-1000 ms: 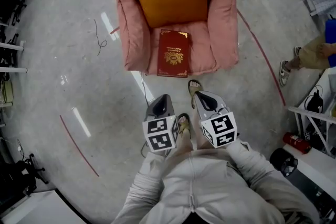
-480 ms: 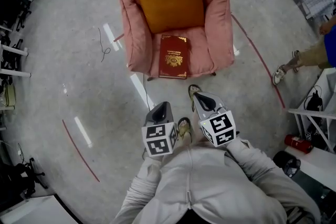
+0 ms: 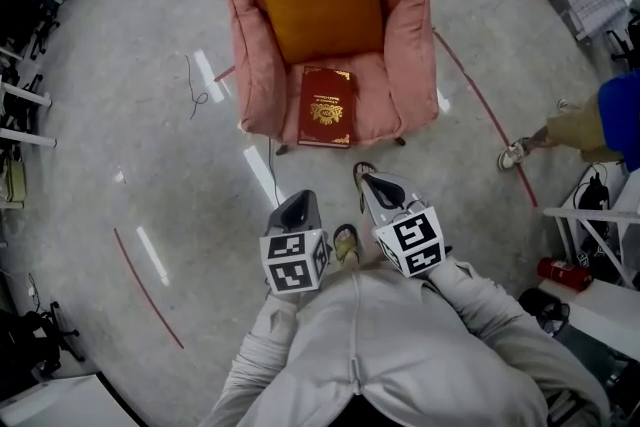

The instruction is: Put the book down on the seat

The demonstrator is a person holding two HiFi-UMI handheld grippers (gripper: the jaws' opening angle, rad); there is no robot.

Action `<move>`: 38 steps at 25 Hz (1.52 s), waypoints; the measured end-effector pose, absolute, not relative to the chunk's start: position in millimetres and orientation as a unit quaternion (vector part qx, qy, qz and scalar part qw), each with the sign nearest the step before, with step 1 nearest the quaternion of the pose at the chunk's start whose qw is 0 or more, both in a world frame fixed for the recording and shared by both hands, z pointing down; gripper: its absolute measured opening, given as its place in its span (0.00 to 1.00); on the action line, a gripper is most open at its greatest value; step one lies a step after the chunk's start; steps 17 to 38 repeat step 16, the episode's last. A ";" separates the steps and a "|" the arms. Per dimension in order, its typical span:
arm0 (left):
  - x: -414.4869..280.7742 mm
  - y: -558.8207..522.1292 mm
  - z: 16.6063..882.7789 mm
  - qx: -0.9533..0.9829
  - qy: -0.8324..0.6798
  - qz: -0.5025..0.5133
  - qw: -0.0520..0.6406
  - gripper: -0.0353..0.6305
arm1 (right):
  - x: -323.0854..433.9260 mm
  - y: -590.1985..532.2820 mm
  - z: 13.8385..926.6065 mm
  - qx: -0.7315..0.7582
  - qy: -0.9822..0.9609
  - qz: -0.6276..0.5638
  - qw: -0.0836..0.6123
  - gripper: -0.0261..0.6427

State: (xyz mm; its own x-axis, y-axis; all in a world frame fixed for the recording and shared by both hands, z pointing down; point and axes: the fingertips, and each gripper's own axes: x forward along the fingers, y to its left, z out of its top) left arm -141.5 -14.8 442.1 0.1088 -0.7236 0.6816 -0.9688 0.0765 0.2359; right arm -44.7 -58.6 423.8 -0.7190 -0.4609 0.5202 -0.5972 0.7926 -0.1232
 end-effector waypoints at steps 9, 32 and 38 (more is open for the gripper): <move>-142.5 -20.4 440.2 0.660 -0.641 0.175 0.349 0.06 | -48.3 -56.6 420.0 0.285 -0.918 0.137 0.240 0.04; -138.4 -23.1 444.7 0.663 -0.639 0.177 0.347 0.06 | -43.3 -57.5 425.0 0.290 -0.916 0.137 0.243 0.04; -138.4 -23.1 444.7 0.663 -0.639 0.177 0.347 0.06 | -43.3 -57.5 425.0 0.290 -0.916 0.137 0.243 0.04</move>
